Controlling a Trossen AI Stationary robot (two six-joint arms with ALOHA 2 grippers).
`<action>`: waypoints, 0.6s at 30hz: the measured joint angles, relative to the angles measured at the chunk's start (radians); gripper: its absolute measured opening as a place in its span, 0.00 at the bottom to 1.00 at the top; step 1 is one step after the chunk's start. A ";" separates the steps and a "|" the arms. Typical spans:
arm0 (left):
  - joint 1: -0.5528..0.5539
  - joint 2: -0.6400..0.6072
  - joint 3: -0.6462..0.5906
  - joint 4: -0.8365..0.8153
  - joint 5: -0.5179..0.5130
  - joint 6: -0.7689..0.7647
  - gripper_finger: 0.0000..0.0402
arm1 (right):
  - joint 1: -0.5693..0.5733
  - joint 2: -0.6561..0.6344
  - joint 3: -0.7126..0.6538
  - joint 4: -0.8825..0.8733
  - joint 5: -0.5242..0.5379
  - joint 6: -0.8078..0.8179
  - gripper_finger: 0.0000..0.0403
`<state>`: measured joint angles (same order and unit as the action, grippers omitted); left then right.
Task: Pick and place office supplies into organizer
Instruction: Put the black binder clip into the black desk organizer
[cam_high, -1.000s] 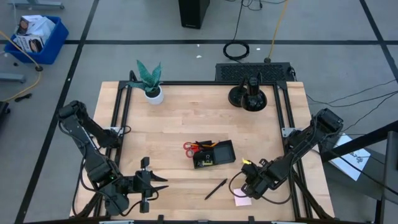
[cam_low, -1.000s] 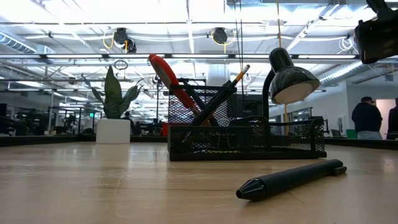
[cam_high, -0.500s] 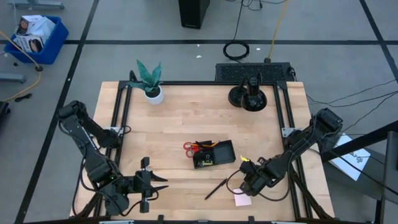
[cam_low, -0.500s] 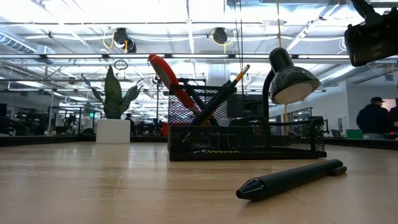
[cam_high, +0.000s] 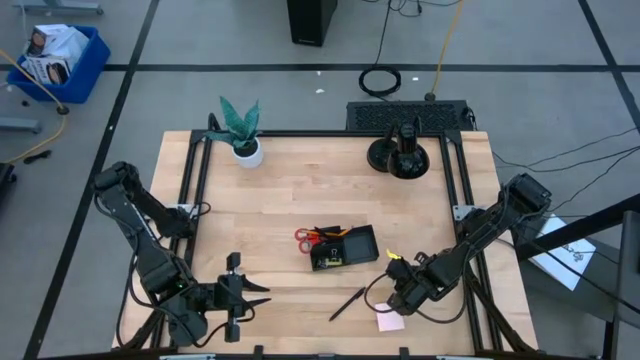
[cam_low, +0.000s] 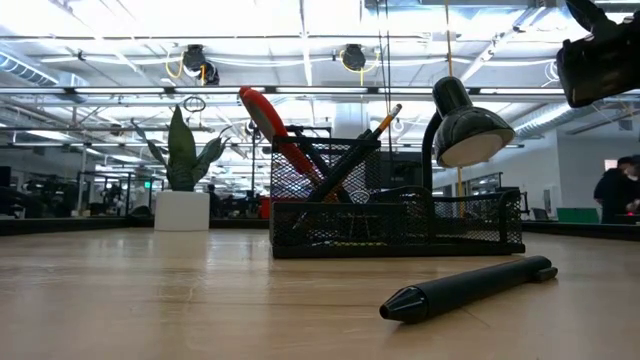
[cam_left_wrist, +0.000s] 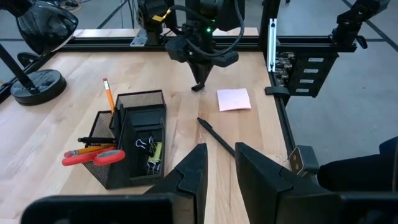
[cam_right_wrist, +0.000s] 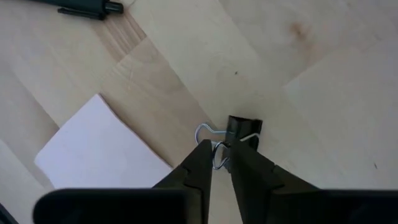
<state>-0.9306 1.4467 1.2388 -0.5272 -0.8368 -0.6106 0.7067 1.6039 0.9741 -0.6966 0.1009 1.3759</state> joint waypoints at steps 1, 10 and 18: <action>0.000 0.000 0.000 0.000 0.000 0.000 0.22 | 0.000 0.000 0.000 0.000 0.000 0.000 0.10; 0.000 0.000 0.000 0.000 0.000 0.000 0.22 | 0.000 -0.001 0.001 -0.003 0.002 -0.008 0.03; 0.000 0.000 0.000 0.000 0.000 0.000 0.22 | 0.000 -0.001 0.002 -0.014 0.002 -0.020 0.00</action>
<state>-0.9306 1.4467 1.2388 -0.5270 -0.8364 -0.6102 0.7067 1.6028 0.9760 -0.7102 0.1032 1.3561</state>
